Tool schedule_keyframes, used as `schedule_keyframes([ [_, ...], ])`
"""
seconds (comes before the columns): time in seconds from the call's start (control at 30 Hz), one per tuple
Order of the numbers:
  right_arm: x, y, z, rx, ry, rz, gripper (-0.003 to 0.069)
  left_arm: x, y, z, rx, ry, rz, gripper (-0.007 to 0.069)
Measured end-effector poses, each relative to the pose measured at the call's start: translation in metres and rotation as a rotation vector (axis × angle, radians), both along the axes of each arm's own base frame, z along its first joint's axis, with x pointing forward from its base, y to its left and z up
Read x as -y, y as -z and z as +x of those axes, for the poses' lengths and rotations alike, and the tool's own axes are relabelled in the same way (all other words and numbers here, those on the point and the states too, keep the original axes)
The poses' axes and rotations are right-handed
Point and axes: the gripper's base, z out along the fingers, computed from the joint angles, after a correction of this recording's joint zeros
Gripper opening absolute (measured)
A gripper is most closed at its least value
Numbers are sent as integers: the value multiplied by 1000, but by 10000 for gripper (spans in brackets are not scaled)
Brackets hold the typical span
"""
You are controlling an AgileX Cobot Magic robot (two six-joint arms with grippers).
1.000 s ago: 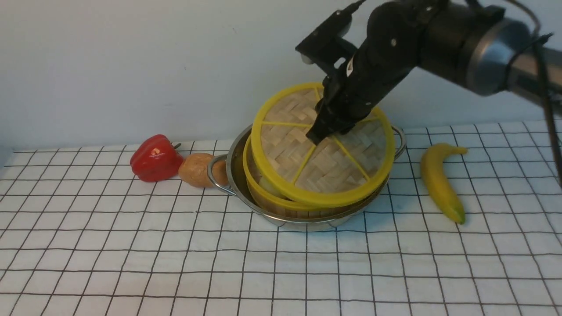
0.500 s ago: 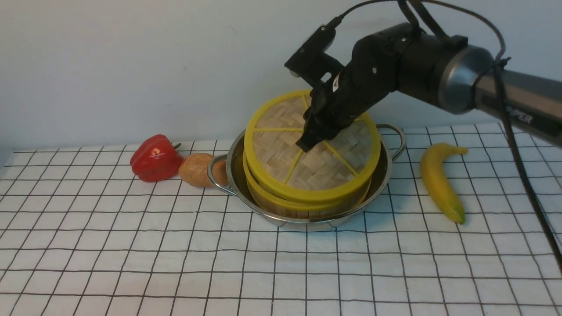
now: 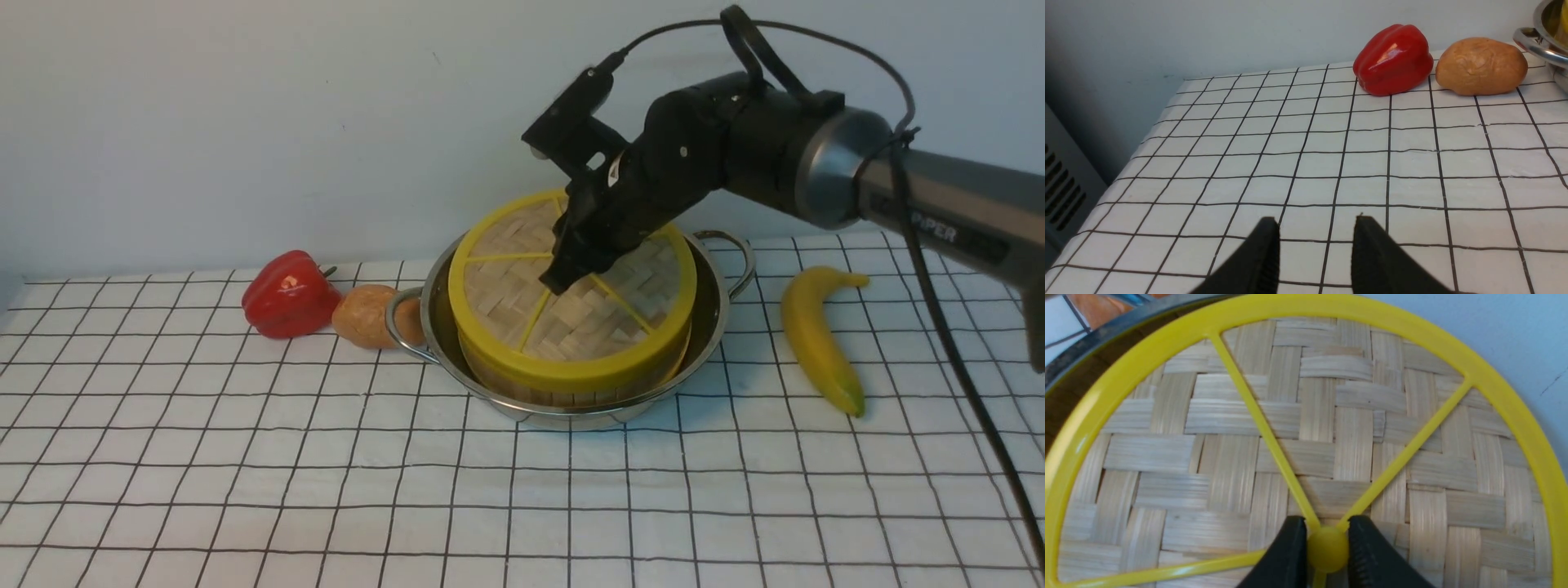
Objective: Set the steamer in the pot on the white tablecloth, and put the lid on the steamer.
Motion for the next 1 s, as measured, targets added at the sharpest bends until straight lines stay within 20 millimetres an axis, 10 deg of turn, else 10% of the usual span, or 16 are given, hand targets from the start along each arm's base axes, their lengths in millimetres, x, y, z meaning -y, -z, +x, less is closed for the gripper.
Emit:
schedule_keyframes([
  [0.37, 0, 0, 1, 9, -1, 1, 160, 0, 0, 0, 0, 0, 0, 243],
  [0.6, 1, -11, 2, 54, 8, 12, 502, 0, 0, 0, 0, 0, 0, 243],
  [0.73, 4, -27, 0, 100, 27, 30, 565, 0, 0, 0, 0, 0, 0, 243],
  [0.9, 14, -75, -8, 212, 103, 102, 507, 0, 0, 0, 0, 0, 0, 243],
  [1.0, 28, -125, -23, 302, 184, 176, 332, 0, 0, 0, 0, 0, 0, 243],
])
